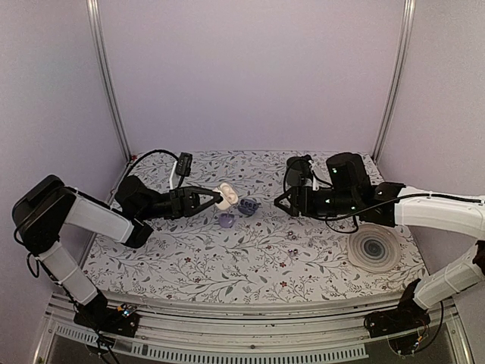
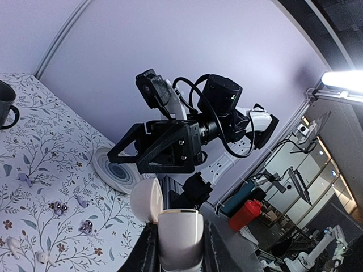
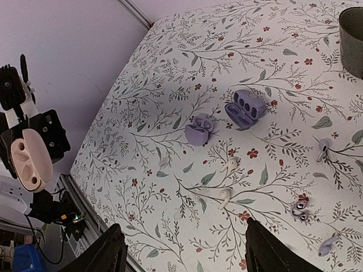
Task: Insert the wireless bluetooth earbuds into the charging case
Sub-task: Pick up the right earbud from the center of the board.
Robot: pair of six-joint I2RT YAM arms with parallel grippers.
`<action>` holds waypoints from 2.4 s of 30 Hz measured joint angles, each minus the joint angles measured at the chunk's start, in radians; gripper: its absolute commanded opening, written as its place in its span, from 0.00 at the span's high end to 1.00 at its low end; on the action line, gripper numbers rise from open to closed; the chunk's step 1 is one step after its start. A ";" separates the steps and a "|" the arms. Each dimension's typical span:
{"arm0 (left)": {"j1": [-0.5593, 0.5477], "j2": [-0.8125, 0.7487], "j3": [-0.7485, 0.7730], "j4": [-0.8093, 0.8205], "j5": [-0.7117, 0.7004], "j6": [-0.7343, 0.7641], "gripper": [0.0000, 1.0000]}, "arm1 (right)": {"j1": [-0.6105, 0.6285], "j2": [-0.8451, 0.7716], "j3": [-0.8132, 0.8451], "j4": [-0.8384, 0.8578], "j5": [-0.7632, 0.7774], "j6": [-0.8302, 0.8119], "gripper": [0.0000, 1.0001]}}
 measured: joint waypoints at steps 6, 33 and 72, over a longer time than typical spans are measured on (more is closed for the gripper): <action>0.000 0.000 0.000 -0.011 0.014 0.008 1.00 | -0.007 0.000 0.003 -0.010 0.000 0.007 0.26; 0.099 0.019 -0.137 0.130 0.109 -0.079 1.00 | 0.057 0.612 0.353 -0.145 -0.030 -0.133 0.54; 0.104 -0.214 -0.172 -0.236 0.027 0.184 1.00 | 0.131 0.769 0.538 -0.366 0.151 -0.243 0.68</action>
